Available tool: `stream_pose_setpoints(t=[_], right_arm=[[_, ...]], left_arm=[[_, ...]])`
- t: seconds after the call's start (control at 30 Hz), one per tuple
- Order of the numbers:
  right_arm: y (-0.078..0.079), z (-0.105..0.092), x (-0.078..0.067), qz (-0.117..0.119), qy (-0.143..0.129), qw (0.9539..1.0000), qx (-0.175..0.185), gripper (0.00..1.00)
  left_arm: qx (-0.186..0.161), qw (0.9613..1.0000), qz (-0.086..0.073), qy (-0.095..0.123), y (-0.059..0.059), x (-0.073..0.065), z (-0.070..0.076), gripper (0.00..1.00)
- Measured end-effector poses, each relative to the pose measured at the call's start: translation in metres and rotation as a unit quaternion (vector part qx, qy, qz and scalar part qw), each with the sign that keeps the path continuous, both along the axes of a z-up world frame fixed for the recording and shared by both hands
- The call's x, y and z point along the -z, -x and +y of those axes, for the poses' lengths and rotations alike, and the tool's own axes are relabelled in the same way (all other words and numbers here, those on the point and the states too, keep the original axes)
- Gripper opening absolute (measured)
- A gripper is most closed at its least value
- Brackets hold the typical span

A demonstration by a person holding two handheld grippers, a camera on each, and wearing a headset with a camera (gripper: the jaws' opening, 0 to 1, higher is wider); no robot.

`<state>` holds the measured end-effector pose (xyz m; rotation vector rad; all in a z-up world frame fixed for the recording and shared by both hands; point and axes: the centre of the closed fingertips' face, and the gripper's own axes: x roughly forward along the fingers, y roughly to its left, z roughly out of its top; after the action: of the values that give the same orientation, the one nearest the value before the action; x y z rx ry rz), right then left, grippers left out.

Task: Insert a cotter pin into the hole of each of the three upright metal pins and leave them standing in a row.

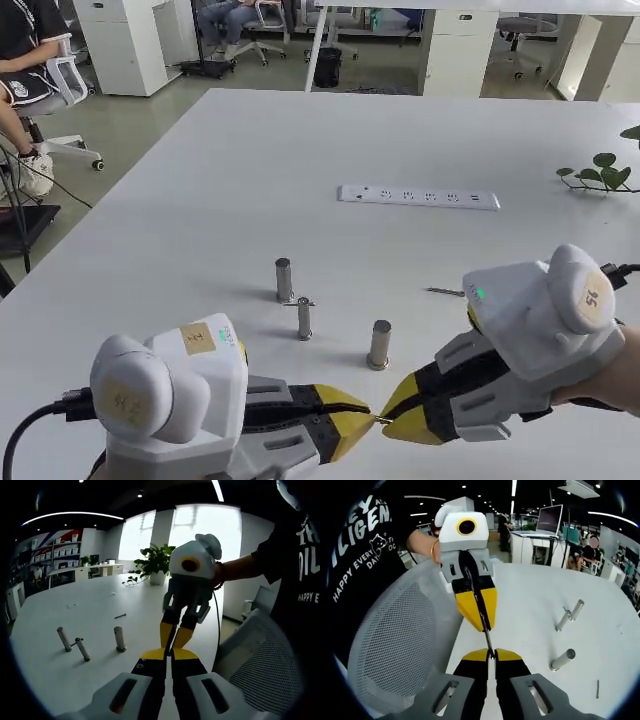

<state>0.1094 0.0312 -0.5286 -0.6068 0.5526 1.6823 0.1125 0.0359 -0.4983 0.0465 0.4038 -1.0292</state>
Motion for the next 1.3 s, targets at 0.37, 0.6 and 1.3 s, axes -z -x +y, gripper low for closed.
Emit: stream_pose_setpoints(t=[0.37,0.6,1.3], right_arm=[[-0.006,-0.004,0.006,-0.055,0.042,0.9972,-0.028,0.00],[-0.024,-0.010,0.007,-0.078,0.062,0.9950,-0.013,0.00],[-0.084,-0.050,0.019,-0.120,0.149,0.9806,0.041,0.00]], left_arm=[[-0.016,0.9997,-0.003,-0.016,-0.005,0.004,0.002,0.05],[-0.026,0.9989,-0.009,-0.038,-0.007,0.011,0.006,0.17],[-0.126,0.9905,-0.019,-0.053,-0.051,0.026,0.017,0.25]])
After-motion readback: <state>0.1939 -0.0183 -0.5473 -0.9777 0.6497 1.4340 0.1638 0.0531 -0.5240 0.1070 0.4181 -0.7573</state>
